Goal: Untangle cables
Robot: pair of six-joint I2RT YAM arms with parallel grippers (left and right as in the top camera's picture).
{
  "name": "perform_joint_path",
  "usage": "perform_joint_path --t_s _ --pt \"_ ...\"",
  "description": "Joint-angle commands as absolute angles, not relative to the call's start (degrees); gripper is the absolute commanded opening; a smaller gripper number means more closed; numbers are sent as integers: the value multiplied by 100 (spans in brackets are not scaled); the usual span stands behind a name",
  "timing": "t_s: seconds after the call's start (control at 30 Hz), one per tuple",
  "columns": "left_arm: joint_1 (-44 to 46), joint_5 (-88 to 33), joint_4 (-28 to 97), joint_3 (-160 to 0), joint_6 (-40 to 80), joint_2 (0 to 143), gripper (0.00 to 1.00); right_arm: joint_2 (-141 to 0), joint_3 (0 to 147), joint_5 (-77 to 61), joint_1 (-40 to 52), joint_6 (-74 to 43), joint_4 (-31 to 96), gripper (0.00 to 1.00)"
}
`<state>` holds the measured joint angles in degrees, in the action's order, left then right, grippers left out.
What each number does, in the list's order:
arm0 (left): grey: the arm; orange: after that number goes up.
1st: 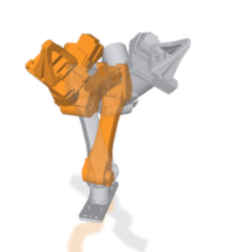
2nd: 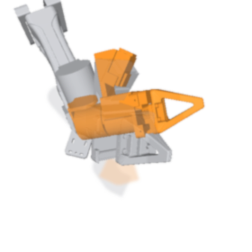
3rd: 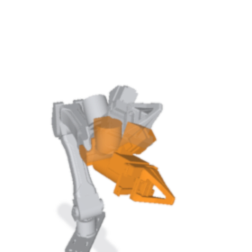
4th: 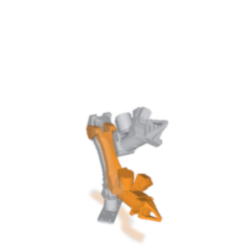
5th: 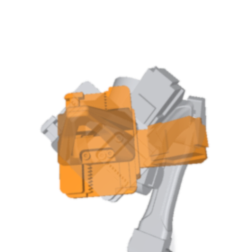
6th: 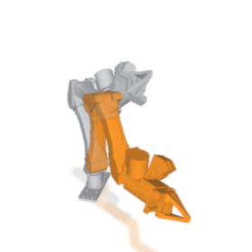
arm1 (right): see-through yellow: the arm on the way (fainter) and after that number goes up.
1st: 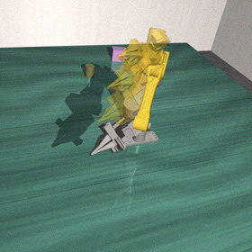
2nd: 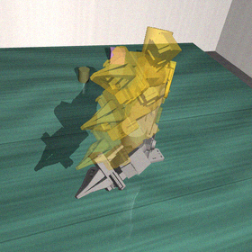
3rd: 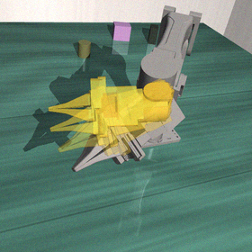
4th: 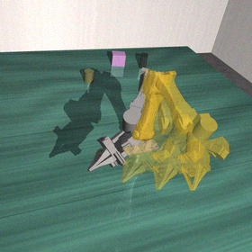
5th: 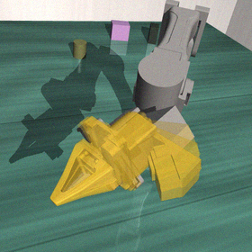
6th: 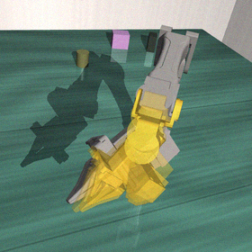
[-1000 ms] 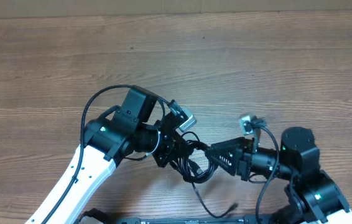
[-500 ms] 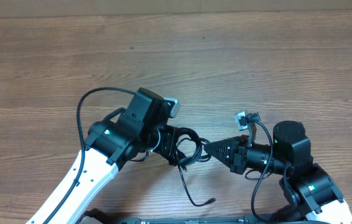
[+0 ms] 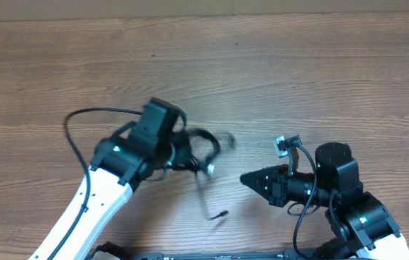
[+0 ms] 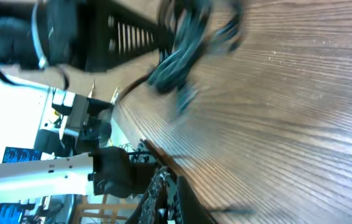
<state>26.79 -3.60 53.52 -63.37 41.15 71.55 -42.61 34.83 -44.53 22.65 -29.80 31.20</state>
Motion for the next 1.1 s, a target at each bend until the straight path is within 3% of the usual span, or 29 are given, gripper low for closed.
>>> perform_joint_path --t_s 0.0,0.2,0.5,0.63,0.73,0.9,1.07 --pt "2556 316 5332 -6375 4438 7159 4 -4180 3597 -4276 2292 -2958 3286 4" --pt "2552 248 5378 -6375 4436 7159 4 -4180 3597 -3697 2292 -2961 3616 5" --pt "2552 -456 5655 -6375 3336 7159 4 -4180 3597 -3647 2292 -2961 3616 43" --pt "2552 -456 5881 -6375 3247 7159 4 -4180 3597 -3647 2292 -2987 3601 65" --pt "2552 -454 6060 -6375 3249 7159 4 -4180 3597 -3647 2292 -3000 3566 74" --pt "2554 -464 6154 -6375 3249 7159 4 -4180 3597 -3647 2292 -2998 3573 98" --pt "2554 -1011 6060 -6375 2934 7159 4 -4180 3597 -3645 2292 -3000 3485 100"
